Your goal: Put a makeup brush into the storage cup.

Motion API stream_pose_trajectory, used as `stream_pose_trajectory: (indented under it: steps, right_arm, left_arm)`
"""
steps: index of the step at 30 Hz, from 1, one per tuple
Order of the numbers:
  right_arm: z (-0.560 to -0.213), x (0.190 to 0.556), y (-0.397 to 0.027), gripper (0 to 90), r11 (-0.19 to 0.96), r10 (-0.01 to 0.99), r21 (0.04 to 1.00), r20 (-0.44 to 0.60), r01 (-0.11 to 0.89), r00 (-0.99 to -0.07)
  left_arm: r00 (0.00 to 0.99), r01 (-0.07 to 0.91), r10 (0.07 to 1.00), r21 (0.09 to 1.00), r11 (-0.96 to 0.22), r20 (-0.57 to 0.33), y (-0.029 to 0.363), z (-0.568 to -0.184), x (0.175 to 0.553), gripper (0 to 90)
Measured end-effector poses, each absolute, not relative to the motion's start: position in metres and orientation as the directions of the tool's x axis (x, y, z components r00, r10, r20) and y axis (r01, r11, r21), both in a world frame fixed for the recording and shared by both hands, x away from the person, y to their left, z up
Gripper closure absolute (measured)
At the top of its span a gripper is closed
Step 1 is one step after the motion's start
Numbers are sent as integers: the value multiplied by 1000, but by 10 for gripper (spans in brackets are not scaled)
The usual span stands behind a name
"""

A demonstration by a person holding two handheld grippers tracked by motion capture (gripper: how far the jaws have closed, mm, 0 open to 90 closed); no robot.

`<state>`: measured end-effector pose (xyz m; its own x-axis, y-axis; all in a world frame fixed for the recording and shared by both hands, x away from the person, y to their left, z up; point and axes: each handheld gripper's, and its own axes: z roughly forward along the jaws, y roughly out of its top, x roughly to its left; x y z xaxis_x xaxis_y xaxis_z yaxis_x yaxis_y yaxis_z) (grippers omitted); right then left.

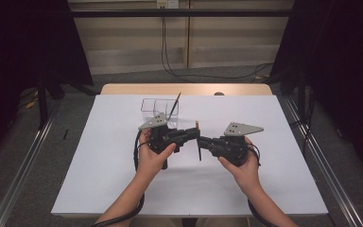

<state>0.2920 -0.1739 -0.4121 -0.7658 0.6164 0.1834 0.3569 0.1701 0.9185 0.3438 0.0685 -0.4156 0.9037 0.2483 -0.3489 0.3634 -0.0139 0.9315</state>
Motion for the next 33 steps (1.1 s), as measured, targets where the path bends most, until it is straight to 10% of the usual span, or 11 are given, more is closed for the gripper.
stream_pose_trajectory:
  steps: [33]
  right_arm:
    - [-414, 286, -202, 117, 142, 634, 936, 165, 323, -756]
  left_arm:
    - [903, 348, 278, 937, -20, -329, 80, -409, 346, 837]
